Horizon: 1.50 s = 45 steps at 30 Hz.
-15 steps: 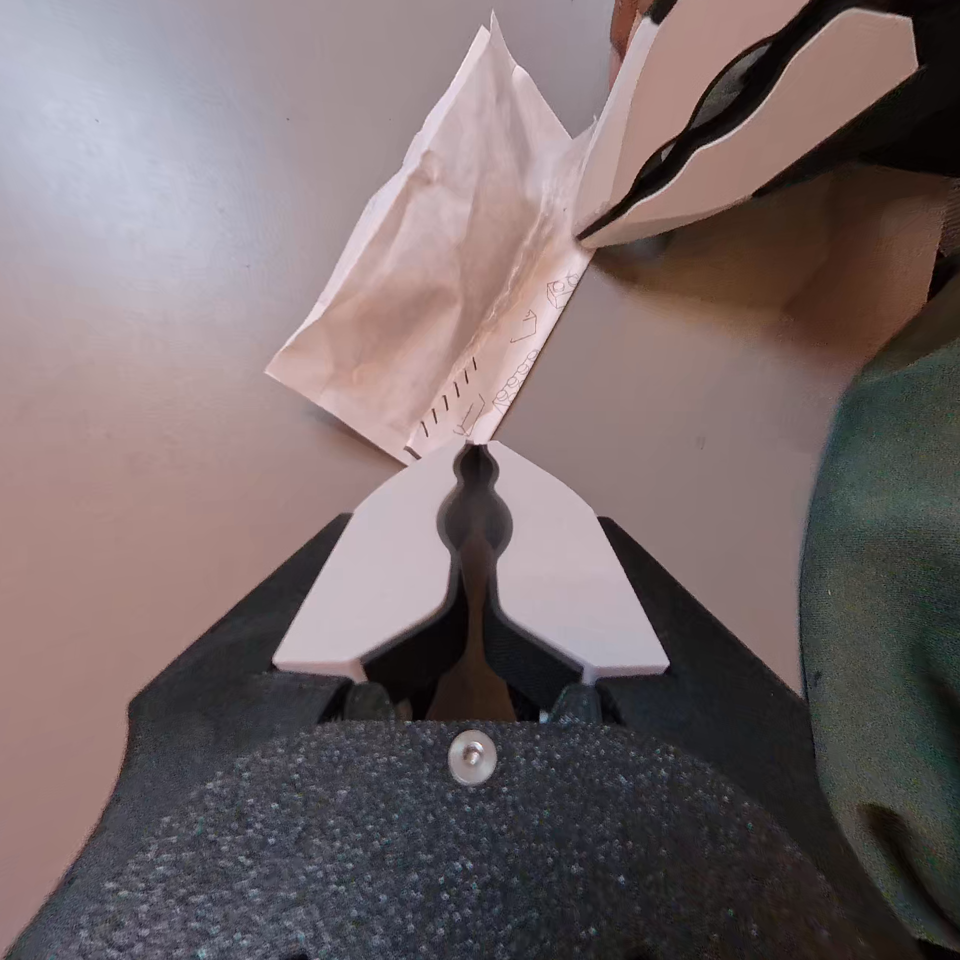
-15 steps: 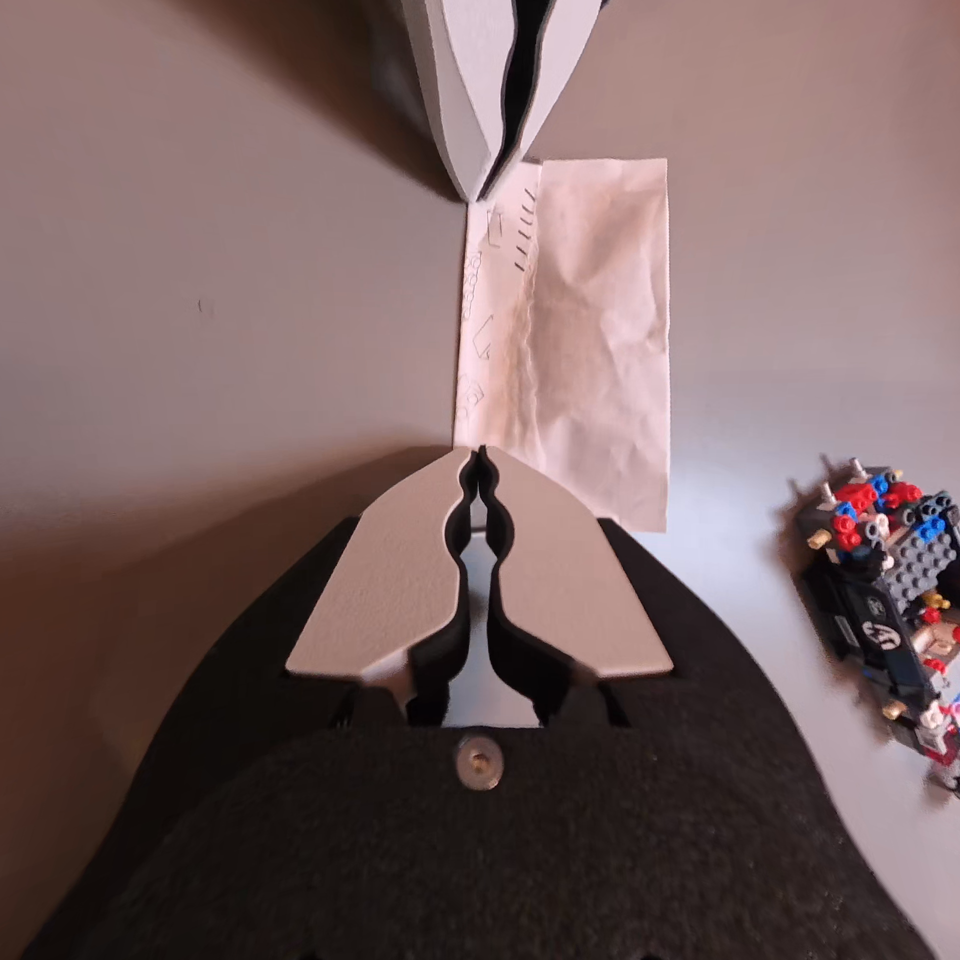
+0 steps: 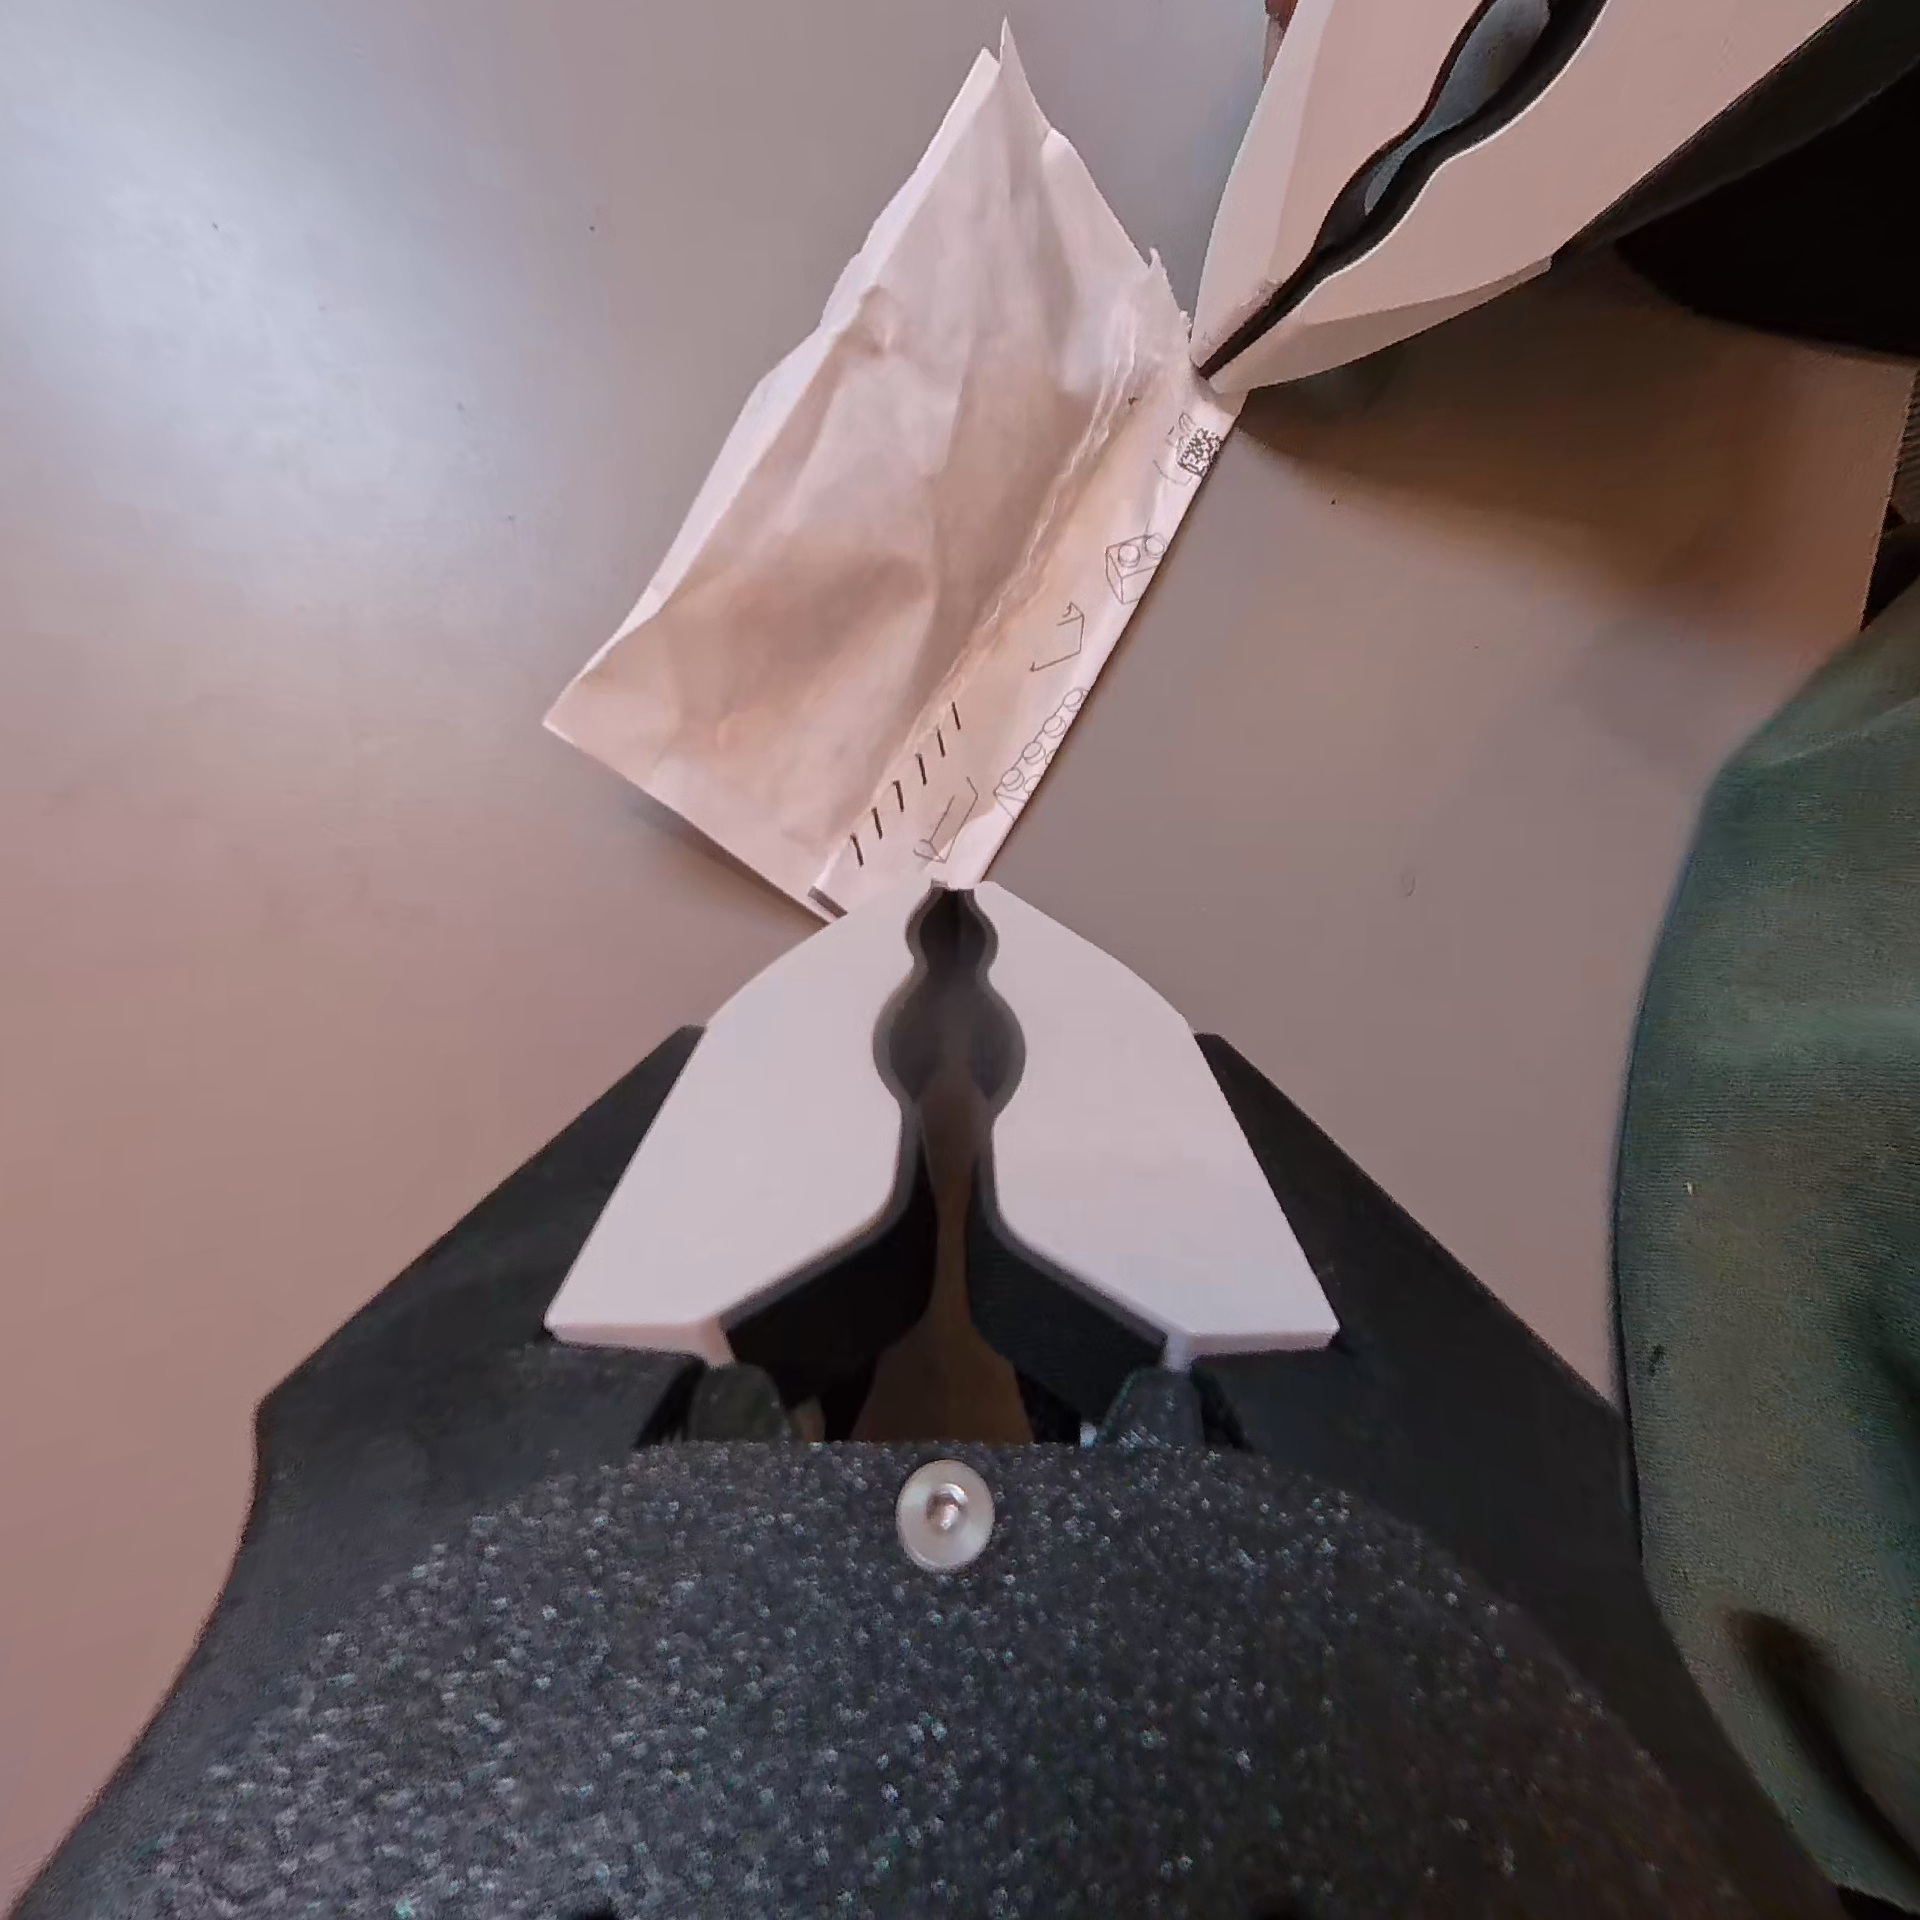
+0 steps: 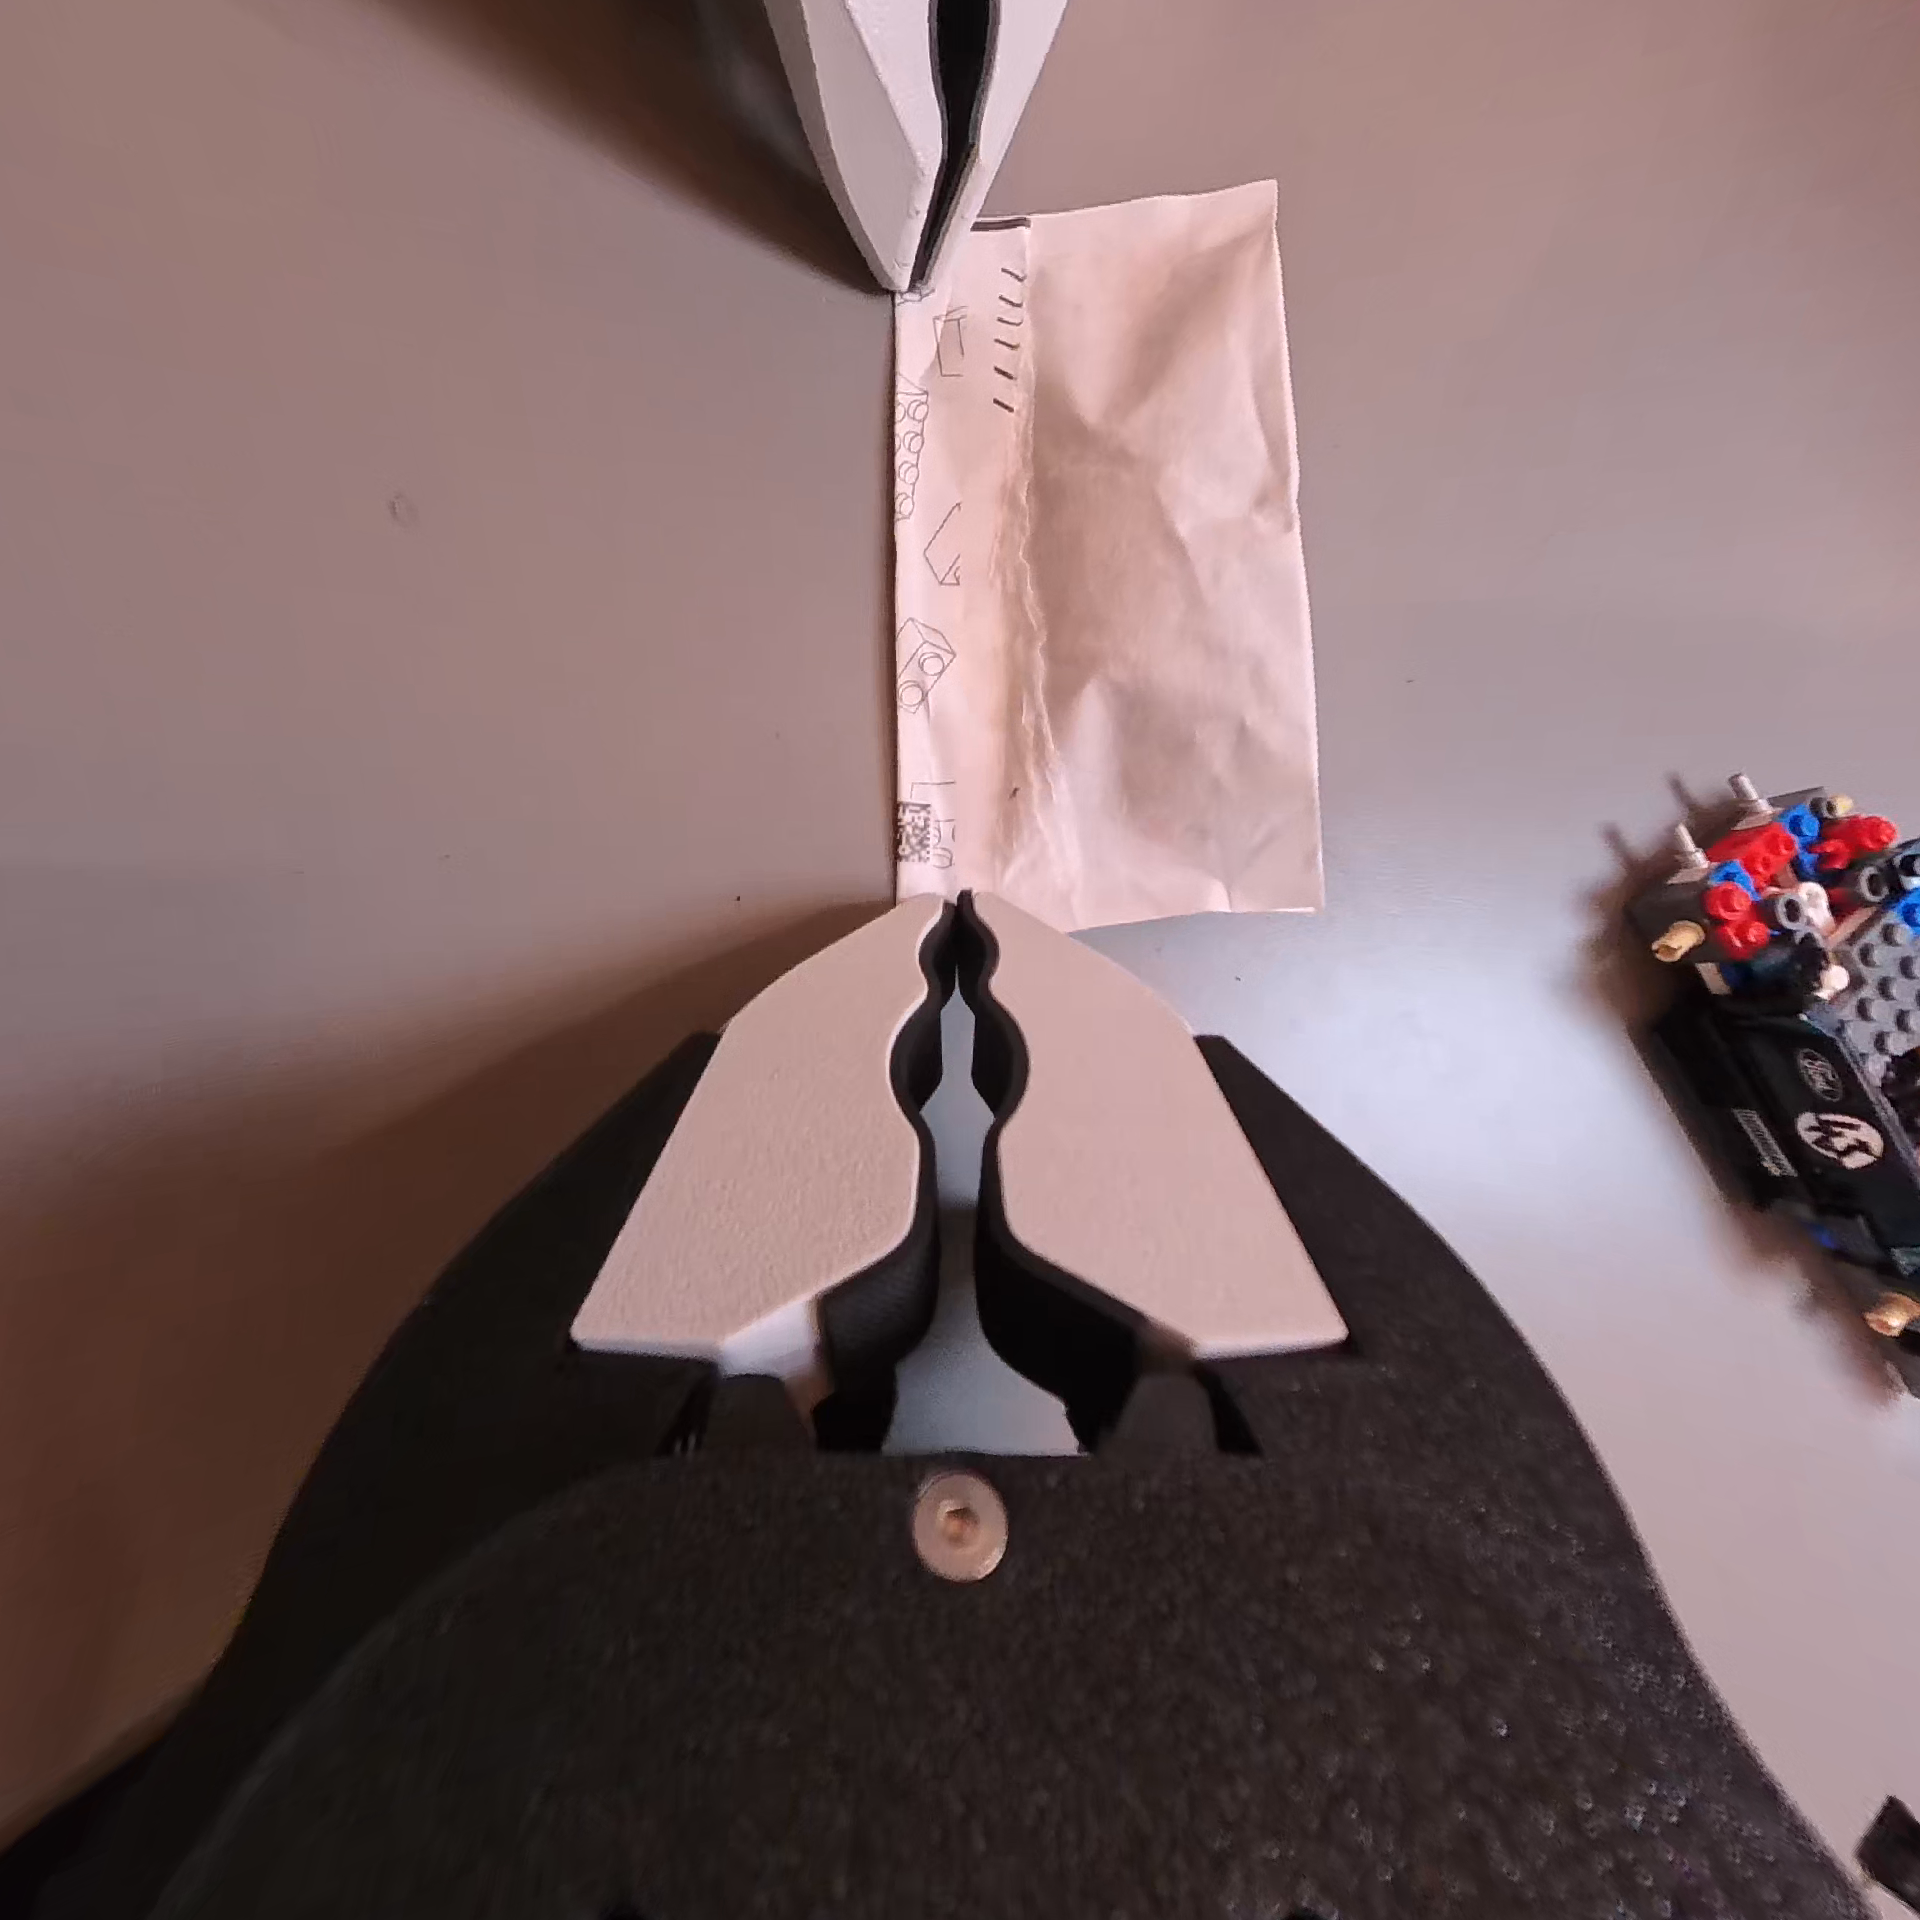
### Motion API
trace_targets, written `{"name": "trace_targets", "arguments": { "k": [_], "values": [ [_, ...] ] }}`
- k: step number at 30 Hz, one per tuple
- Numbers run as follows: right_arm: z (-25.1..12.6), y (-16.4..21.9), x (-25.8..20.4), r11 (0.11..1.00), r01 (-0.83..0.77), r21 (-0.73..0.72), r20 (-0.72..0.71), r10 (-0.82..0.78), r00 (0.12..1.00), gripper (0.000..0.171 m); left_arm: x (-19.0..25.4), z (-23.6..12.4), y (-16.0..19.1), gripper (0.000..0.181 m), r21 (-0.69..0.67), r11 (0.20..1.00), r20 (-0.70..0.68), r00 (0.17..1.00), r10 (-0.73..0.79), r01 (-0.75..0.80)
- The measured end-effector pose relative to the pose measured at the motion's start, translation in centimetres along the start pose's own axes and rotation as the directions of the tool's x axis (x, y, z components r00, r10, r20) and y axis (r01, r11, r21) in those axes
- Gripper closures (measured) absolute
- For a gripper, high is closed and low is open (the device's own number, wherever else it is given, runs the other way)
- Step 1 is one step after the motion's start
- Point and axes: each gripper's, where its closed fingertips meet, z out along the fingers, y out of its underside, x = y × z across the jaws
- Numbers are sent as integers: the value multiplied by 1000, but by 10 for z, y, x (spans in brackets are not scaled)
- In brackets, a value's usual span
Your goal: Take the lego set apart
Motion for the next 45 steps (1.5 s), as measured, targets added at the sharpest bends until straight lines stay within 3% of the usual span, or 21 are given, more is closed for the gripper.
{"name": "trace_targets", "arguments": {
  "k": [8,15,17,18,21,26,30,32,34,37,40,43,45],
  "values": [
    [-10,-19,-4,994,67,87,-35,-65,997,171,1,0,0,179,13,1000,-22,1000,-15,16],
    [-7,-23,-4,972,233,21,-129,-228,965,171,3,-1,0,180,16,1000,-45,999,-7,8],
    [-4,-20,-4,974,225,-8,-128,-224,966,104,3,-1,0,180,16,1000,-45,999,-5,6],
    [-7,-21,-5,974,227,-12,-128,-227,966,96,3,-1,0,180,17,1000,-46,999,-6,7],
    [-15,-21,-1,936,350,-46,-207,-351,913,116,4,-1,1,180,16,1000,-52,999,-6,6],
    [-7,-21,0,888,451,-90,-253,-458,852,120,6,-1,1,180,15,1000,-81,997,-7,8],
    [9,-20,19,814,568,-120,-355,-569,742,155,12,-1,2,180,13,1000,-137,990,-22,24],
    [13,-22,29,776,612,-151,-417,-612,672,162,13,0,2,180,6,1000,-127,992,-3,4],
    [13,-26,32,771,621,-145,-439,-612,658,170,13,0,3,179,5,1000,-124,992,3,-3],
    [4,-35,34,824,562,-70,-444,-530,722,171,15,-5,4,180,26,998,-126,990,57,-54],
    [-9,-40,35,901,433,23,-385,-392,836,171,17,-24,-17,181,170,971,-63,982,180,-167],
    [-20,-45,35,974,178,139,-229,-143,963,171,31,-51,-46,181,330,862,97,922,375,-385],
    [-26,-49,30,983,8,184,-81,7,997,171,35,-58,-57,181,335,794,235,862,450,-506]
  ]
}}
